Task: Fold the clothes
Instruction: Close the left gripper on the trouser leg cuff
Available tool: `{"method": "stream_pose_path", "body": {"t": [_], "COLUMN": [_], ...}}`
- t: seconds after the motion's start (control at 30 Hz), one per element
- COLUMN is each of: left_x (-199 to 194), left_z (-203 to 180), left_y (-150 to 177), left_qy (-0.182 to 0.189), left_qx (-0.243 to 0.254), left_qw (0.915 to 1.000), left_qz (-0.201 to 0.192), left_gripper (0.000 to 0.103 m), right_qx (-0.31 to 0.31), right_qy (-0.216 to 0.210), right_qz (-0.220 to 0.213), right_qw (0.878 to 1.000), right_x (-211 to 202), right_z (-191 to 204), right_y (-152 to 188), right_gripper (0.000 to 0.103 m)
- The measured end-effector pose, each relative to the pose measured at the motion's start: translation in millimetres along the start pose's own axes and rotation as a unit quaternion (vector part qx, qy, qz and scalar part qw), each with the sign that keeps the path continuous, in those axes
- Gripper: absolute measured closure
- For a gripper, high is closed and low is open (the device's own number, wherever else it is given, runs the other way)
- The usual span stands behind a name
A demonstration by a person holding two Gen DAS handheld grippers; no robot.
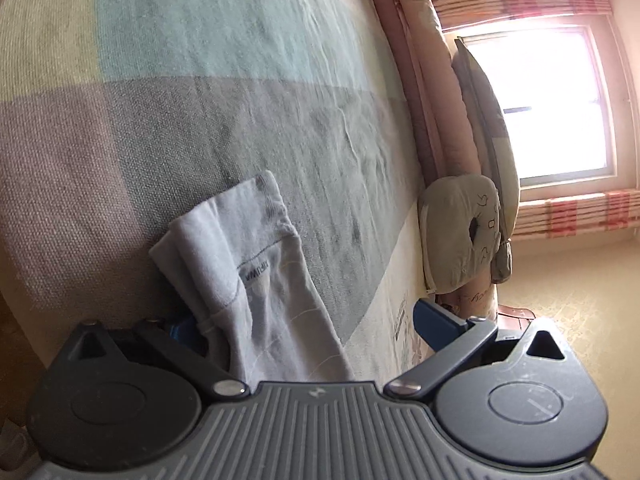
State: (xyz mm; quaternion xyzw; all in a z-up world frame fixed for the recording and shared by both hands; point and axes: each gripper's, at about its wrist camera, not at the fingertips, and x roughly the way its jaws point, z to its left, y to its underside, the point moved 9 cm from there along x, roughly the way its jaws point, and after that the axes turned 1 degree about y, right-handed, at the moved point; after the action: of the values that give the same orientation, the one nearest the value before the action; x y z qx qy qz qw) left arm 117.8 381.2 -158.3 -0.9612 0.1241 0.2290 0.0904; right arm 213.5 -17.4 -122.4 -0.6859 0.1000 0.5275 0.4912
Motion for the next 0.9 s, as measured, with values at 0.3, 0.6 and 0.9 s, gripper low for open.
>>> {"method": "stream_pose_path", "body": {"t": [0.3,0.6,0.9], "left_x": [-2.2,-2.2,-11.1], "left_z": [0.5,3.9,13.9], "left_y": [-0.3,-1.1,-9.9], "left_qy": [0.008,0.035,0.005], "left_qx": [-0.004,-0.039,-0.009], "left_qw": [0.9999,0.9986,0.9989], "left_qz": [-0.006,-0.005,-0.046], "left_gripper": [0.001,0.001,0.017], "right_qx": [0.008,0.022,0.032], "right_qy": [-0.008,-0.008,-0.009], "right_qz": [0.01,0.013,0.021], "right_qw": [1.0,1.0,0.999], "right_x": [5.7,5.7,9.0], "right_z": [-2.2,-9.9,-12.5], "right_y": [4.9,7.7,12.2], "right_gripper": [0.0,0.0,0.0]}}
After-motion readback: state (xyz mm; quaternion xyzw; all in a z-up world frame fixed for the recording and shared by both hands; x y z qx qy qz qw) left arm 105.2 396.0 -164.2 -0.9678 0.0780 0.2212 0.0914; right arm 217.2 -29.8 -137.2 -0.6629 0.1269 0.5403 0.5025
